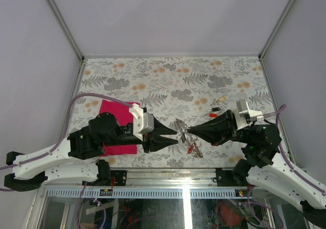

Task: Put the keys on the keyring

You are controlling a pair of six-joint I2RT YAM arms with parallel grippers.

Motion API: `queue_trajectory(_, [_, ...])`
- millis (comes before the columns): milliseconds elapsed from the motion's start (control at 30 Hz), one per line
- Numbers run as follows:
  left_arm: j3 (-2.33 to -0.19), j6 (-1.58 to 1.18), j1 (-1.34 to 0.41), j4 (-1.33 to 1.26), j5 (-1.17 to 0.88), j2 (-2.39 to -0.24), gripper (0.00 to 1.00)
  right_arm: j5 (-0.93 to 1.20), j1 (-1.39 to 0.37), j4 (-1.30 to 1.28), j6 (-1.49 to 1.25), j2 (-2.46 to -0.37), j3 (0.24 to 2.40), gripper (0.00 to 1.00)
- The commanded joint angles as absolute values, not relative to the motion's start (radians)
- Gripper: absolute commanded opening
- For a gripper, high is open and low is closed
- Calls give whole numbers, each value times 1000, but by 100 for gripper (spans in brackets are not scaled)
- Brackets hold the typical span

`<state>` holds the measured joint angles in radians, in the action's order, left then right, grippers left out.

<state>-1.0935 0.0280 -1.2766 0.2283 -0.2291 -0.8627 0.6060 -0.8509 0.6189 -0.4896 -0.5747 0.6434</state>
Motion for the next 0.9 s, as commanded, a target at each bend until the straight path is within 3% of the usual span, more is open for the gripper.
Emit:
queue_trajectory(0, [-1060, -2, -1279, 50, -197, -819, 33, 645, -851, 688, -478, -588, 699, 0])
queue_trajectory(267, [-1029, -25, -1281, -23, -199, -836, 37, 656, -851, 681, -471, -598, 708, 0])
queue_trajectory(867, [-1035, -28, -1280, -60, -182, -882, 33, 682, -851, 677, -472, -608, 708, 0])
